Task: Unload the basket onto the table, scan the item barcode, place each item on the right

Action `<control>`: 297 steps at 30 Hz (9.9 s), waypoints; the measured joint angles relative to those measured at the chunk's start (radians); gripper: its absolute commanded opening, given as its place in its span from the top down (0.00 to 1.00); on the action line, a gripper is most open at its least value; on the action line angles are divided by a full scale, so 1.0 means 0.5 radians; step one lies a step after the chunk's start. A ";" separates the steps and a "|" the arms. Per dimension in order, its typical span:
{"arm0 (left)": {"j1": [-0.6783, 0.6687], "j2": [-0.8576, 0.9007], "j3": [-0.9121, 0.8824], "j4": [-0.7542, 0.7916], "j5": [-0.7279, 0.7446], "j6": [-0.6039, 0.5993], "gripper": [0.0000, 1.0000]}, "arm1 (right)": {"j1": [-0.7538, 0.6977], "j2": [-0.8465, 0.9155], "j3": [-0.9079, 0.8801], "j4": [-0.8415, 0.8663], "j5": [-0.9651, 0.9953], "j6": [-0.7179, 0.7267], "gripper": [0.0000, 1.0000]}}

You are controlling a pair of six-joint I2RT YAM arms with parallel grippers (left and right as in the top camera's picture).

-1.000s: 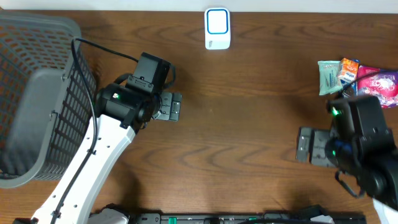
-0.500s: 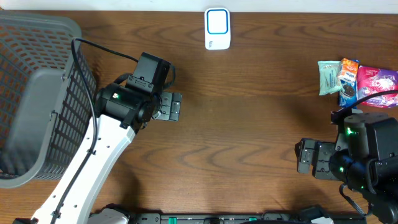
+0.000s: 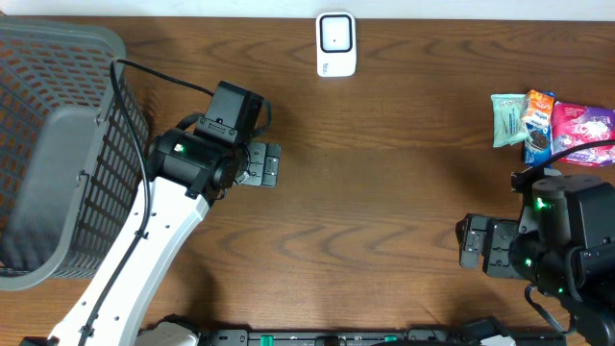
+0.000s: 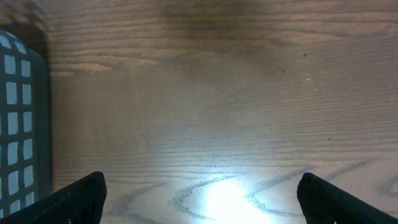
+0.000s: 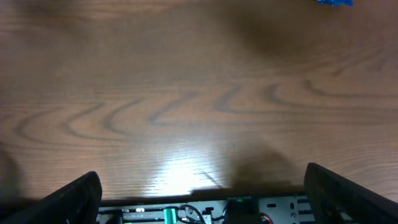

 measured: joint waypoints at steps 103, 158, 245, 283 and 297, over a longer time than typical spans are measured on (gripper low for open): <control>0.000 0.000 0.000 -0.008 0.000 0.000 0.02 | -0.489 -1.902 -3.042 3.157 -0.471 -0.793 0.01; 0.554 -2.332 -2.525 1.592 0.855 0.433 0.02 | -0.497 -1.906 -3.042 3.158 -0.471 -0.793 0.01; 0.790 -2.761 -2.694 2.064 0.817 0.490 0.02 | -0.497 -1.907 -3.042 3.157 -0.471 -0.793 0.01; 0.790 -2.761 -2.694 2.064 0.817 0.495 0.02 | -0.497 -1.907 -3.042 3.156 -0.470 -0.793 0.01; 0.790 -2.761 -2.694 2.064 0.817 0.495 0.02 | -0.497 -1.907 -3.042 3.157 -0.471 -0.793 0.01</control>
